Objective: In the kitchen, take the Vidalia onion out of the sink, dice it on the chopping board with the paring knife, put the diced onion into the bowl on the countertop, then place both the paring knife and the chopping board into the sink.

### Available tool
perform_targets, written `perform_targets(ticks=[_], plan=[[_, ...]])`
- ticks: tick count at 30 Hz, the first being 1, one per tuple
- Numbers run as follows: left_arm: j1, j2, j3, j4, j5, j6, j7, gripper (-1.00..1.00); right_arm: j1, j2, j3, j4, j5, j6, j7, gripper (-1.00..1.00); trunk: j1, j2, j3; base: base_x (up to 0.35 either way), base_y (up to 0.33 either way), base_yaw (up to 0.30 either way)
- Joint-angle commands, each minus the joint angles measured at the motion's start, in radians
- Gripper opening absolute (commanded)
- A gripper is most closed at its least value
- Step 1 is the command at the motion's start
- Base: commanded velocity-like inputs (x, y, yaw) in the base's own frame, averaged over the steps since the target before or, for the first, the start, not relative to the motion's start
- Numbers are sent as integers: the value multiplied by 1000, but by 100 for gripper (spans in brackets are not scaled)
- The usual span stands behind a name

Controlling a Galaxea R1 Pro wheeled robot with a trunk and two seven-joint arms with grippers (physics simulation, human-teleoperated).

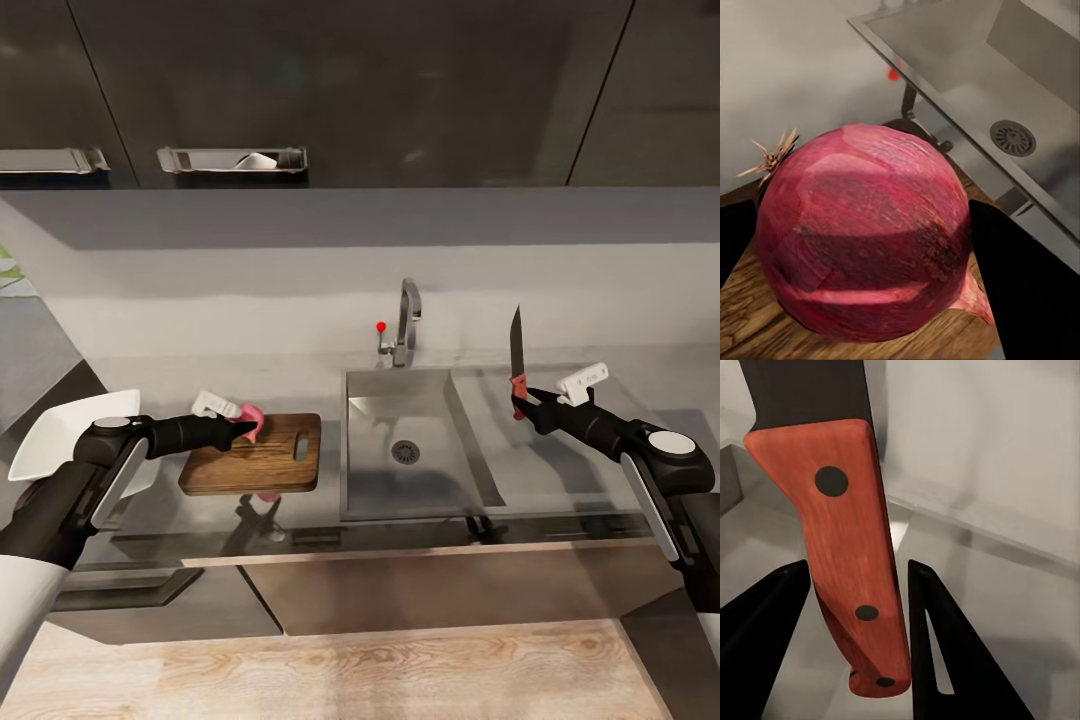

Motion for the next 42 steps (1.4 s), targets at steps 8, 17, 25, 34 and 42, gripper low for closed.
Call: perform_targets(ticks=[8,17,25,34,42], plan=[[-1,21,-2,-2,6,7,-2,-100,-1,0,-1,-1,-5,8,2,-100,1,-2,-7,0,0,0],[-1,49,-3,-2,6,7,-2,-100,-1,0,-1,-1,-5,8,2,-100,1,-2,-14,0,0,0],[-1,59,-3,-2,6,28,-2,-100,-1,0,0,-1,-5,9,2,-100,1,-2,-20,0,0,0],[-1,58,-3,-3,6,42,-2,-100,-1,0,0,-1,-5,8,2,-100,1,-2,-29,0,0,0],[-1,58,-3,-3,6,43,-2,-100,-1,0,0,-1,-5,8,2,-100,1,-2,-36,0,0,0]])
